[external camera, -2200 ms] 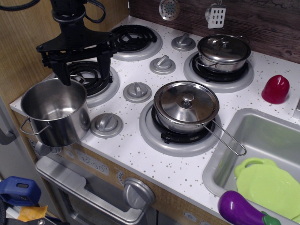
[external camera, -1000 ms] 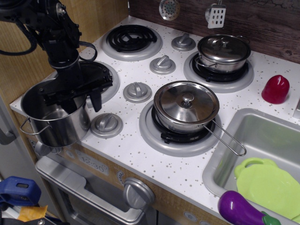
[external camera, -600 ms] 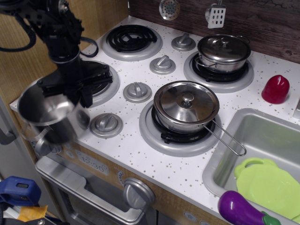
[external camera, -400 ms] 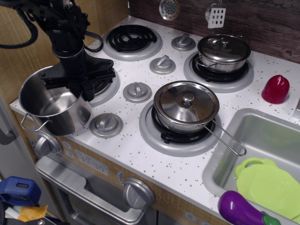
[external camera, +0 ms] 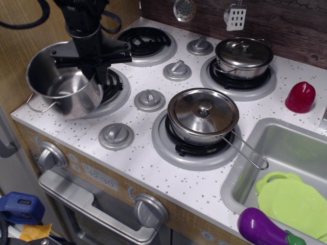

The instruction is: Put pot on stove which is near stove

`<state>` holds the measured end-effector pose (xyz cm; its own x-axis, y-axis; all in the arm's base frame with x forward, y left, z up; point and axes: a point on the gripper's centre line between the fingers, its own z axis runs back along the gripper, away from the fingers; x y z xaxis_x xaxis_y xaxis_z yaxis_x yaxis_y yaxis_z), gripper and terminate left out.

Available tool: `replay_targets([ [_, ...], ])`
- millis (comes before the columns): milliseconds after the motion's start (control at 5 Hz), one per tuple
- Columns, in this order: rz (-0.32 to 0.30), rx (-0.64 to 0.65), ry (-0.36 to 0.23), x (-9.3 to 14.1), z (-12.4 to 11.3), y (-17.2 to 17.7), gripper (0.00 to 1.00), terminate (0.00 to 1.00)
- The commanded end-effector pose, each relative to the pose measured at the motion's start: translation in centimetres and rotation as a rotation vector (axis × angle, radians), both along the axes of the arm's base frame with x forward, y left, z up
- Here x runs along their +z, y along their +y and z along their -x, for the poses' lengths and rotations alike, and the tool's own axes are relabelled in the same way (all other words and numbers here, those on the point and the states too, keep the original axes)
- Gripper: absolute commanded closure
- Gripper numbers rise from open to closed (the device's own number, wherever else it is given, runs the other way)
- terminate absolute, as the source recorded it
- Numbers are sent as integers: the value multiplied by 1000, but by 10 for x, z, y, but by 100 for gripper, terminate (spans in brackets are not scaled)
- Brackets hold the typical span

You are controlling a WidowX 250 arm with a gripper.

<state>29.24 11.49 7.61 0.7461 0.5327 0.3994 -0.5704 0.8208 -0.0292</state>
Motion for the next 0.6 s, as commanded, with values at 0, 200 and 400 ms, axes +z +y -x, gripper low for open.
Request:
replay_targets([
  [0, -34, -49, -62, 14, -22, 10, 100, 0],
  [200, -33, -84, -88, 10, -32, 14, 100, 0],
  [400, -28, -112, -101, 8, -41, 19, 100, 0],
])
